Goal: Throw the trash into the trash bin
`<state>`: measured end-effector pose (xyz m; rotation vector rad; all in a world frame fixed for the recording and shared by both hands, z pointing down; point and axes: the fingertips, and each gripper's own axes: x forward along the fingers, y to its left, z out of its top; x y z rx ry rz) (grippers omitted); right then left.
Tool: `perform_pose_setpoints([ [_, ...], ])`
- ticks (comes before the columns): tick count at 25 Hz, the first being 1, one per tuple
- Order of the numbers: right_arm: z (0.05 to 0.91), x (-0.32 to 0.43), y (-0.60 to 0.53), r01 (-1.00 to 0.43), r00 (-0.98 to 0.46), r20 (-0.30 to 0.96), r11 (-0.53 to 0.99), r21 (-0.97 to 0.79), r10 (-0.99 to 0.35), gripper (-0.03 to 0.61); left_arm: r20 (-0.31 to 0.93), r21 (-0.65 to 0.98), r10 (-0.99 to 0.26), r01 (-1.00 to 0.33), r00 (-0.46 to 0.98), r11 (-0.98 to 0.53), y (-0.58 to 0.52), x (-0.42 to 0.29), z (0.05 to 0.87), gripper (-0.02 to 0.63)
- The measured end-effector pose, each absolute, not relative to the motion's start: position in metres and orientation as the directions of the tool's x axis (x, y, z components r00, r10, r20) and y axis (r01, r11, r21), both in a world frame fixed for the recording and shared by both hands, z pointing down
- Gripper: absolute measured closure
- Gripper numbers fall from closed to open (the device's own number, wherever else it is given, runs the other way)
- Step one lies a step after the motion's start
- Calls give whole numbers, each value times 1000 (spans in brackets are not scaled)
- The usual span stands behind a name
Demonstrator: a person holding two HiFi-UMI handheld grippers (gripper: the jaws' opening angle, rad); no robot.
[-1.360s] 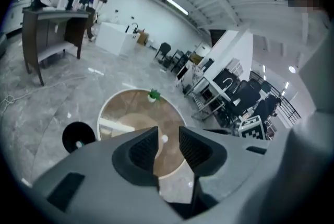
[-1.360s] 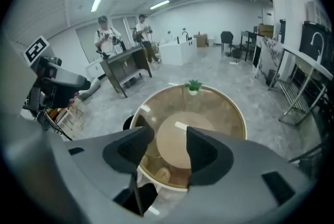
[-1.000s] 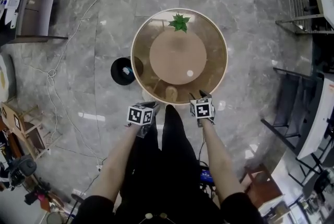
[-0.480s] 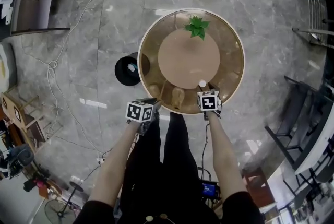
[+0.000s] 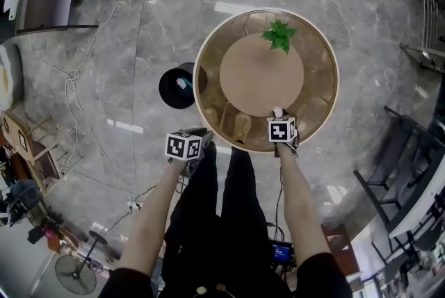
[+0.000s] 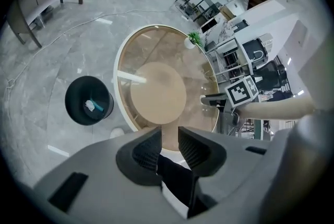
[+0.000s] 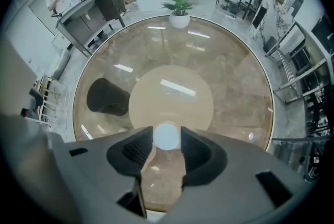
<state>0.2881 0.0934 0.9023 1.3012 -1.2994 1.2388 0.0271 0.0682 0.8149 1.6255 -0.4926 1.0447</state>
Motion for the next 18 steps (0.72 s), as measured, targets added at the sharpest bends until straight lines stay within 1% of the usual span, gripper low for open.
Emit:
perform_pose_setpoints([
  [4, 890, 280, 83, -998, -62, 990, -1, -63, -126, 407, 823, 568, 213, -762, 527, -310, 86, 25, 813, 512],
  [7, 877, 272, 76, -998, -66, 990, 29, -63, -128, 407, 808, 589, 200, -751, 555, -297, 92, 30, 805, 512],
  [12, 849, 244, 47, -994, -75, 986, 96, -61, -150, 407, 800, 597, 125, -755, 588, -272, 78, 24, 787, 512],
  [15, 831, 206, 34, -983, -106, 984, 162, -81, -147, 408, 807, 584, 64, -775, 588, -242, 65, 0, 779, 514],
  [18, 819, 165, 19, -967, -137, 978, 234, -97, -157, 407, 824, 557, -8, -812, 567, -176, 54, -36, 777, 512],
])
